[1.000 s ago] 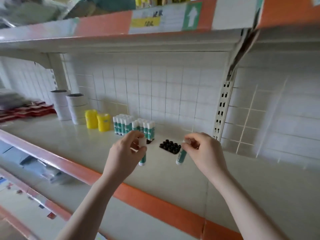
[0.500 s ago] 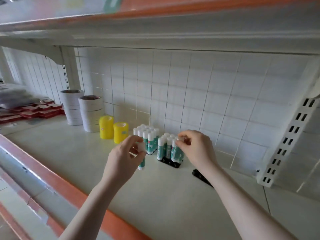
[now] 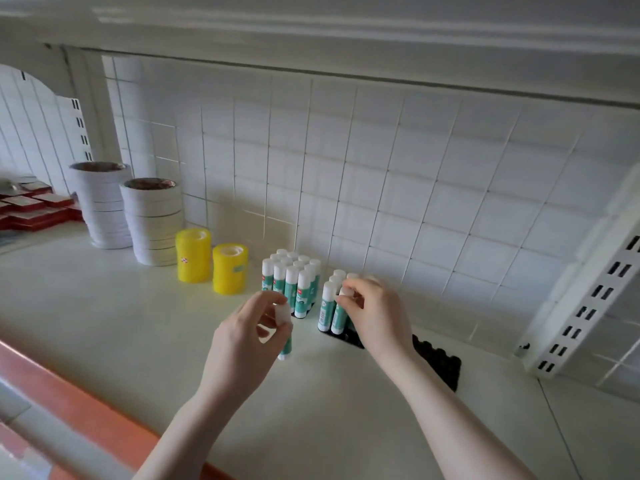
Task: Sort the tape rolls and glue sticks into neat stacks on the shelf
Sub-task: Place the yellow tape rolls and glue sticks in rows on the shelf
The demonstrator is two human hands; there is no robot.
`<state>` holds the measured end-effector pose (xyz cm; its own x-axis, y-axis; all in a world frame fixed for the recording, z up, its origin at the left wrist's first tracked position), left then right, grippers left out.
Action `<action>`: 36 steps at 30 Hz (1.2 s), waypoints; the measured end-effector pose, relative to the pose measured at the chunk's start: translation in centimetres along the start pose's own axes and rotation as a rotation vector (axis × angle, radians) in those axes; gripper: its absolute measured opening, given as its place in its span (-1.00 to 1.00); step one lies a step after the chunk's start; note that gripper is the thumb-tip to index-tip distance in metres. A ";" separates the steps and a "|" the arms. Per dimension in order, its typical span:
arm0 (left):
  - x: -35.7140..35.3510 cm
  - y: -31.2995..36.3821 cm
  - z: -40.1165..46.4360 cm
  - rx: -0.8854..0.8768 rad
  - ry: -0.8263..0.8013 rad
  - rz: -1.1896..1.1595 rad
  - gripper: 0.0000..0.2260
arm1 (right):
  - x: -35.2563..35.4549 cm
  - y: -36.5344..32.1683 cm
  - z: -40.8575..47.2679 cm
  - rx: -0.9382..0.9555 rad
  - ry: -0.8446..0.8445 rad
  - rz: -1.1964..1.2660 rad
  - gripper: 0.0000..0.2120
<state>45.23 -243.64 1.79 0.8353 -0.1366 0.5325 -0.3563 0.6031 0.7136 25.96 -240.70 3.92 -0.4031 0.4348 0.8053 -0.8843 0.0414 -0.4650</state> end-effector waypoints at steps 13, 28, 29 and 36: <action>0.2 -0.4 0.1 0.001 -0.038 -0.071 -0.71 | -0.6 -0.7 -0.2 0.239 0.191 -0.254 -0.93; 0.6 2.2 2.2 -0.126 -0.120 -0.046 -0.73 | 3.4 1.5 -3.4 0.228 0.261 -0.394 -0.73; 0.4 2.6 2.7 -0.144 -0.129 -0.036 -0.75 | 3.8 2.1 -3.8 0.195 0.253 -0.417 -0.79; -2.9 5.6 5.6 -0.215 -0.247 0.059 -0.78 | 5.4 6.5 -7.0 -0.058 0.110 -0.491 -0.87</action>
<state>38.41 -244.27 6.83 0.6796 -0.2674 0.6831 -0.2824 0.7641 0.5800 19.66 -231.80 2.66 0.0871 0.4433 0.8921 -0.9475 0.3135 -0.0632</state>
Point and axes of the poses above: each hand's wrist, its own z-axis towards the middle knuckle, its own x-axis out of the back of the hand, y = z × x, the point moved 5 cm from there along z, towards the middle knuckle, and after that the axes turned 13 degrees about -y, right-handed, at the moved point
